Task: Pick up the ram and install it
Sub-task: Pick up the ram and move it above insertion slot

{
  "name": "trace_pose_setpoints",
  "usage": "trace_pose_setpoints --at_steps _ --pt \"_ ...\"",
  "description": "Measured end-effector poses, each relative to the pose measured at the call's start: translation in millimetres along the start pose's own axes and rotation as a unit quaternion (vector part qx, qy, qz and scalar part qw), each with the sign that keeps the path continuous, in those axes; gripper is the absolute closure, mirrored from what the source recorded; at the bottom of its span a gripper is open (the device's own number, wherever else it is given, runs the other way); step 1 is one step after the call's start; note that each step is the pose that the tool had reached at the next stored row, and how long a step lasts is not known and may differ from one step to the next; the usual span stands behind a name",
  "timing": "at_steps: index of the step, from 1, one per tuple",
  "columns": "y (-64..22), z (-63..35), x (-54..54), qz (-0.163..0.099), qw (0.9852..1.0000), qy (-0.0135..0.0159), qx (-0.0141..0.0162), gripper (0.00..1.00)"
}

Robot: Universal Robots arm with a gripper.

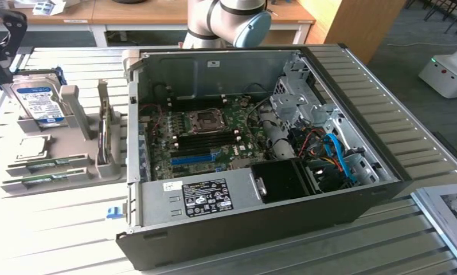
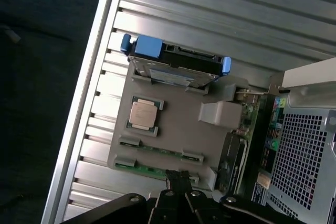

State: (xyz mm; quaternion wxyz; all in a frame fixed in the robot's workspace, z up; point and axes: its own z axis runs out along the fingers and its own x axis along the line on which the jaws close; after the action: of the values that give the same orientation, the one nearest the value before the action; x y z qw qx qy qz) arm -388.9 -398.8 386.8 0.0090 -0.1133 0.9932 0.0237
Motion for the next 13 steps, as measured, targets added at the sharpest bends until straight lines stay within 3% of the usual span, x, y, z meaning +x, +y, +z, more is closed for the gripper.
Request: trace_pose_setpoints --at_steps 13 --pt "0.0 0.0 0.0 -0.058 0.9983 0.0026 -0.0013 0.9"
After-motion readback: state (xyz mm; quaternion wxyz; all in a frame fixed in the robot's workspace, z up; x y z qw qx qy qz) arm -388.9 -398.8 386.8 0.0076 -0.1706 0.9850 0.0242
